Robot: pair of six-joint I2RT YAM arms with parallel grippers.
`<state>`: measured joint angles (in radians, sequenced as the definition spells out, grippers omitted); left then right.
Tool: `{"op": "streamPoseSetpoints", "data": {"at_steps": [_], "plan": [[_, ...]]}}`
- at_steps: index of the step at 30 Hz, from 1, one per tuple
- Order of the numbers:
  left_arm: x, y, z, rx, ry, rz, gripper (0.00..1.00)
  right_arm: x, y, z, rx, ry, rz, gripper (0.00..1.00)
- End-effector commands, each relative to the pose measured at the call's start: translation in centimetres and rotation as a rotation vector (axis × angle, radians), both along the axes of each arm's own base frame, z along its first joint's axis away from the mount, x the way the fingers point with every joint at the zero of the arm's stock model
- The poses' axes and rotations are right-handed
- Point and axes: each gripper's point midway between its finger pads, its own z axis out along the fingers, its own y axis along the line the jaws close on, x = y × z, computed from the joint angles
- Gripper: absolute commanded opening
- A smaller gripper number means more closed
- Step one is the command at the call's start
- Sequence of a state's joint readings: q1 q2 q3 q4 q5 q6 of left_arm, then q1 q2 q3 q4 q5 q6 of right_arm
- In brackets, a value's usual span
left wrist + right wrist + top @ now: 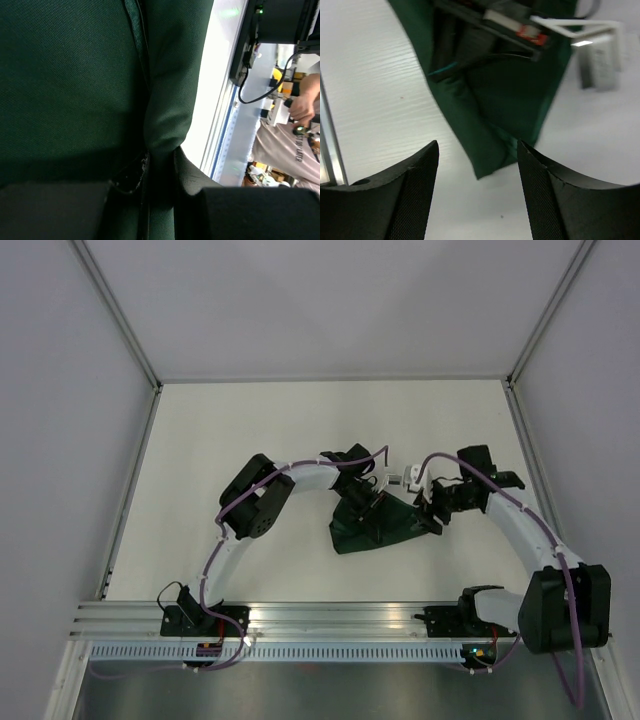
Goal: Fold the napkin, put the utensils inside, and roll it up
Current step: Roll the napkin with the utensil
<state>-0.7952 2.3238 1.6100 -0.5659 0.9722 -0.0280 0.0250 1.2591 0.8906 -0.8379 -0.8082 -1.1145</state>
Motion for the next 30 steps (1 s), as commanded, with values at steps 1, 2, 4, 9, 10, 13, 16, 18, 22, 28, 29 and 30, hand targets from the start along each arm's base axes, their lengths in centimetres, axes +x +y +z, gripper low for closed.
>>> {"op": "streamPoseSetpoints", "data": {"at_steps": [1, 2, 4, 9, 10, 13, 16, 18, 22, 28, 29, 30], "plan": [[-1.1, 6.1, -9.1, 0.381, 0.009, 0.032, 0.02, -0.8, 1.8, -0.8, -0.049, -0.166, 0.125, 0.7], [-1.1, 6.2, -9.1, 0.363, 0.006, 0.013, 0.02, -2.1, 2.9, -1.5, -0.053, -0.168, 0.158, 0.7], [-1.1, 6.2, -9.1, 0.354, 0.018, 0.014, 0.02, -2.0, 3.6, -1.6, -0.076, -0.219, 0.162, 0.72], [-1.1, 6.1, -9.1, 0.342, 0.031, 0.01, 0.03, -3.1, 5.9, -3.9, -0.143, -0.259, 0.237, 0.73], [-1.0, 6.0, -9.0, 0.338, 0.03, 0.011, 0.04, -3.2, 6.0, -4.4, -0.155, -0.259, 0.244, 0.72], [-0.8, 5.9, -8.7, 0.333, 0.022, 0.013, 0.06, -4.3, 7.2, -6.2, -0.192, -0.273, 0.295, 0.73], [-0.7, 5.8, -8.6, 0.33, 0.015, 0.013, 0.06, -4.4, 7.7, -7.1, -0.212, -0.283, 0.296, 0.73], [-0.7, 5.8, -8.5, 0.326, 0.017, 0.013, 0.06, -4.5, 8.3, -7.4, -0.212, -0.29, 0.301, 0.73], [-0.6, 5.7, -8.2, 0.317, 0.01, 0.01, 0.07, -4.4, 8.7, -8.4, -0.225, -0.278, 0.294, 0.71], [-0.3, 5.3, -7.4, 0.294, -0.012, 0.008, 0.18, -4.5, 8.9, -9.4, -0.246, -0.244, 0.297, 0.57], [-0.2, 5.1, -7.0, 0.286, -0.021, 0.008, 0.2, -4.5, 8.9, -9.5, -0.247, -0.238, 0.295, 0.51], [-0.1, 5.1, -6.8, 0.281, -0.025, 0.01, 0.23, -4.6, 8.8, -9.7, -0.251, -0.228, 0.296, 0.47]]}}
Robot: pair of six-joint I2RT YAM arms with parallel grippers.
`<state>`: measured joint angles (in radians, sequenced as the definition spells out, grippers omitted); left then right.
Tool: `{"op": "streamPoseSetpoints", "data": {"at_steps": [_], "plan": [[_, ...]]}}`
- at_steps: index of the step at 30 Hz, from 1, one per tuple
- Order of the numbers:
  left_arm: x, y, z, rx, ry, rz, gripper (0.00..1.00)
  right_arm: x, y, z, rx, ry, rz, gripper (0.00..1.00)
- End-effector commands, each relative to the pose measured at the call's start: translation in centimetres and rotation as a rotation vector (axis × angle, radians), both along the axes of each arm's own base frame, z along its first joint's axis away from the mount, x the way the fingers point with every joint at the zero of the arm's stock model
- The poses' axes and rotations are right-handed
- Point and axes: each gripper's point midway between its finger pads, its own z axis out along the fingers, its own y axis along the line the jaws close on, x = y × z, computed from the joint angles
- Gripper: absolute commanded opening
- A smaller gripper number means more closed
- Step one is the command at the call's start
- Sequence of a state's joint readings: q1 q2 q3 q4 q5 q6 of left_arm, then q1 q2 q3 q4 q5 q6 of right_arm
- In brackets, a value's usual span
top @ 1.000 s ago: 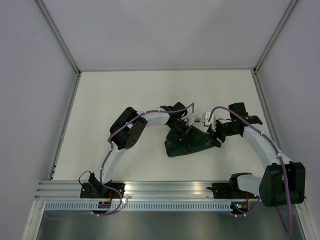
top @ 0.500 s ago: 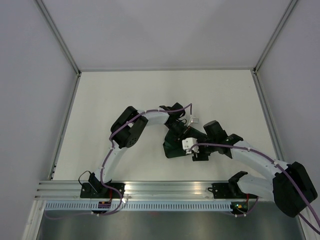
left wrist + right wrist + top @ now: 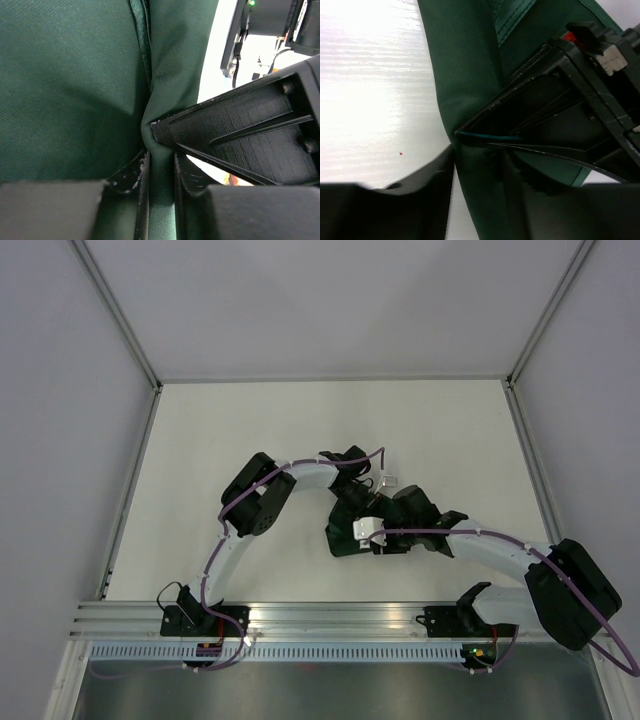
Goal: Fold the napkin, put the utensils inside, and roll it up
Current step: Roll the napkin with the utensil
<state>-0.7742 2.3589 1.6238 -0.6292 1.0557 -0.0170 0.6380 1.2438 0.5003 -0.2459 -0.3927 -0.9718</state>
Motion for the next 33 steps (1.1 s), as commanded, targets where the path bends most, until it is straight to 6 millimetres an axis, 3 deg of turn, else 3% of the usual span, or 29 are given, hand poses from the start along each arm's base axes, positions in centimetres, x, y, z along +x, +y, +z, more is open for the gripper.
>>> {"op": "streamPoseSetpoints", "data": {"at_steps": [1, 8, 9, 16, 19, 30, 33], "plan": [[0.7, 4.1, -6.7, 0.279, -0.143, 0.002, 0.26, 0.3, 0.3, -0.2, 0.0, 0.012, -0.022, 0.39], [1.4, 3.7, -4.9, 0.24, -0.206, 0.035, 0.49, -0.5, 0.2, -1.1, -0.023, 0.081, -0.023, 0.22], [1.6, 3.7, -4.7, 0.236, -0.216, 0.042, 0.57, -0.5, 0.2, -1.2, -0.023, 0.086, -0.021, 0.21], [3.2, 3.6, -2.9, 0.223, -0.267, 0.113, 0.57, -1.3, 0.2, -1.9, -0.038, 0.153, -0.013, 0.17], [4.7, 3.9, -1.7, 0.212, -0.3, 0.181, 0.57, -1.5, 0.3, -1.9, -0.039, 0.189, -0.01, 0.15], [9.5, 7.6, 0.6, 0.198, -0.344, 0.423, 0.57, -0.7, -0.1, -1.9, -0.03, 0.299, -0.023, 0.14], [11.3, 8.8, 2.2, 0.169, -0.386, 0.538, 0.57, -0.6, -0.3, -2.1, -0.033, 0.33, -0.021, 0.14]]}}
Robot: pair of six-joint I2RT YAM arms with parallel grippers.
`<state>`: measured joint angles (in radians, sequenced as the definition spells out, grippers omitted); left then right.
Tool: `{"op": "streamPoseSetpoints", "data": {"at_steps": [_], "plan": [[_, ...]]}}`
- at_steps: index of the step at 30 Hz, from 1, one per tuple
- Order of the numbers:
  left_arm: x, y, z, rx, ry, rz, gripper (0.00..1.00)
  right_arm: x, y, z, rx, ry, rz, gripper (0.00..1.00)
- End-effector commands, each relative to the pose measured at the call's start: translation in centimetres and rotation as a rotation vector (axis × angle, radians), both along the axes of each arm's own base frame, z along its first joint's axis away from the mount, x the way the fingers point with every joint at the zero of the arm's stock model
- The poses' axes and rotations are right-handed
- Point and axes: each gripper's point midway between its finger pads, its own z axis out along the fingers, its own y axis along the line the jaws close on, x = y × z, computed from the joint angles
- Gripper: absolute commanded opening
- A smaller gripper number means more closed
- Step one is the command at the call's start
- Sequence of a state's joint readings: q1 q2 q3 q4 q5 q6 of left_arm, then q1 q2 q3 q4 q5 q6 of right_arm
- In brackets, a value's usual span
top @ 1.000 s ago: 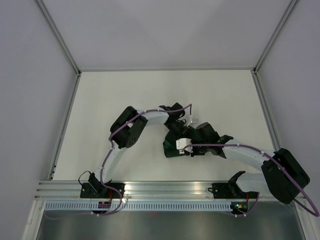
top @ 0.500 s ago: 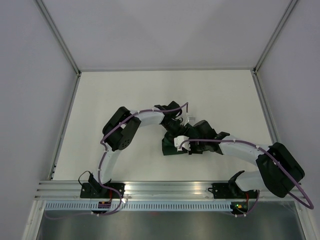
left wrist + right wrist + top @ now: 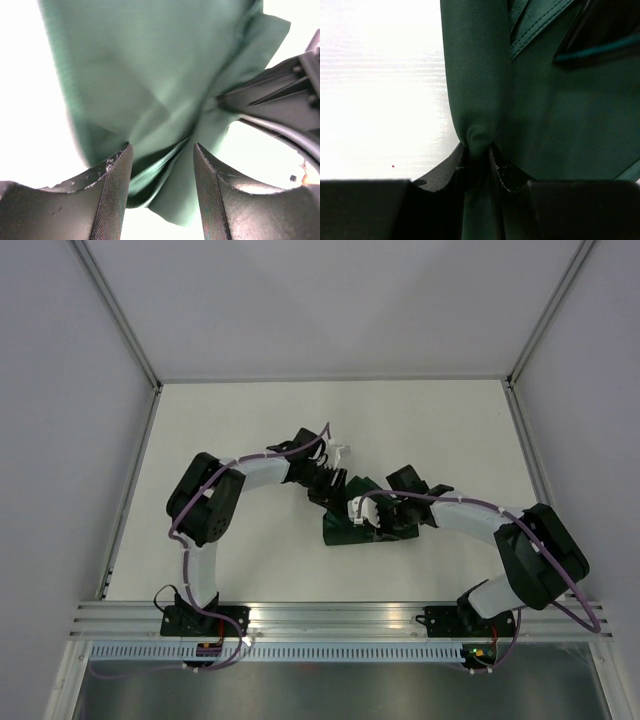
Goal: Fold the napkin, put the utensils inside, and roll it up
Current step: Roll the napkin with the utensil
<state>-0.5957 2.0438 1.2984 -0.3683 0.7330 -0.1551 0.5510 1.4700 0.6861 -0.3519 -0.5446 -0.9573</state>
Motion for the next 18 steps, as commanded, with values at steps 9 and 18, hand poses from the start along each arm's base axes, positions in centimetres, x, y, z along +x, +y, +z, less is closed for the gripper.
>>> {"op": "streamPoseSetpoints", "data": {"at_steps": [9, 18], "plan": [[4.5, 4.8, 4.2, -0.057, -0.368, 0.433, 0.58, -1.4, -2.5, -2.6, -0.077, 0.324, 0.008, 0.13], [2.5, 5.0, 6.6, -0.089, -0.646, 0.413, 0.58, 0.3, -2.9, -3.0, -0.111, 0.479, -0.002, 0.14]]}}
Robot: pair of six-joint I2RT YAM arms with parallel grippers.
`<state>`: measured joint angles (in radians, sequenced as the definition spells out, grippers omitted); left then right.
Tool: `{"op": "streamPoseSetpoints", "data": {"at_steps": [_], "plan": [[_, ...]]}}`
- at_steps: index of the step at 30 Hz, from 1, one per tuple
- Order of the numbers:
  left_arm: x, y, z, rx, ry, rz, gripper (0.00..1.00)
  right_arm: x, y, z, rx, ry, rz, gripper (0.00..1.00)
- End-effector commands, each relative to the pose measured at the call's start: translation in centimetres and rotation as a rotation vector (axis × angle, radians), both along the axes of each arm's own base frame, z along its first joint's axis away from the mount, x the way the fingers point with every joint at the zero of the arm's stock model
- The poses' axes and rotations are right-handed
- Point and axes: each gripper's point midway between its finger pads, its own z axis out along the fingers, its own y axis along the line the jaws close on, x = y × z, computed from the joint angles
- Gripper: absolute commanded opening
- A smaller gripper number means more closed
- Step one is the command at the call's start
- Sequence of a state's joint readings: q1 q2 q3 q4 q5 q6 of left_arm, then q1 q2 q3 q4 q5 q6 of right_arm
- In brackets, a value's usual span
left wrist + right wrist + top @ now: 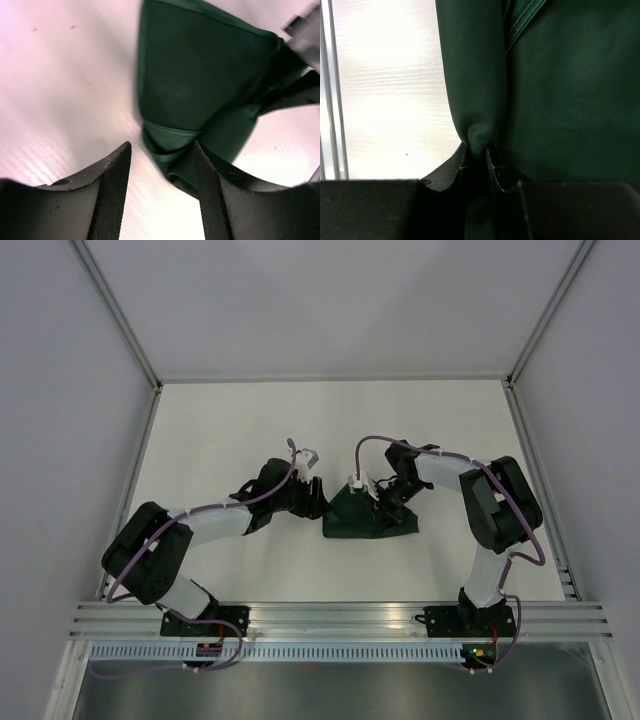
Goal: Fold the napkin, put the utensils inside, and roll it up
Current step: Roll the napkin with the utensil
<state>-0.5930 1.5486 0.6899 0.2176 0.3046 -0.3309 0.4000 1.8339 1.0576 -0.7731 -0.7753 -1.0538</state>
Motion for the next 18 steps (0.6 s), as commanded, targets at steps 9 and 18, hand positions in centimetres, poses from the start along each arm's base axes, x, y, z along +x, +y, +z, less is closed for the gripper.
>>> {"op": "streamPoseSetpoints", "data": {"at_steps": [9, 18], "plan": [[-3.5, -5.1, 4.5, 0.17, -0.503, -0.17, 0.59, 1.0, -2.3, -3.6, -0.148, 0.161, 0.011, 0.13], [-6.5, -8.9, 1.6, 0.428, -0.652, -0.42, 0.65, 2.2, -2.2, -4.5, -0.169, 0.207, -0.011, 0.13]]}}
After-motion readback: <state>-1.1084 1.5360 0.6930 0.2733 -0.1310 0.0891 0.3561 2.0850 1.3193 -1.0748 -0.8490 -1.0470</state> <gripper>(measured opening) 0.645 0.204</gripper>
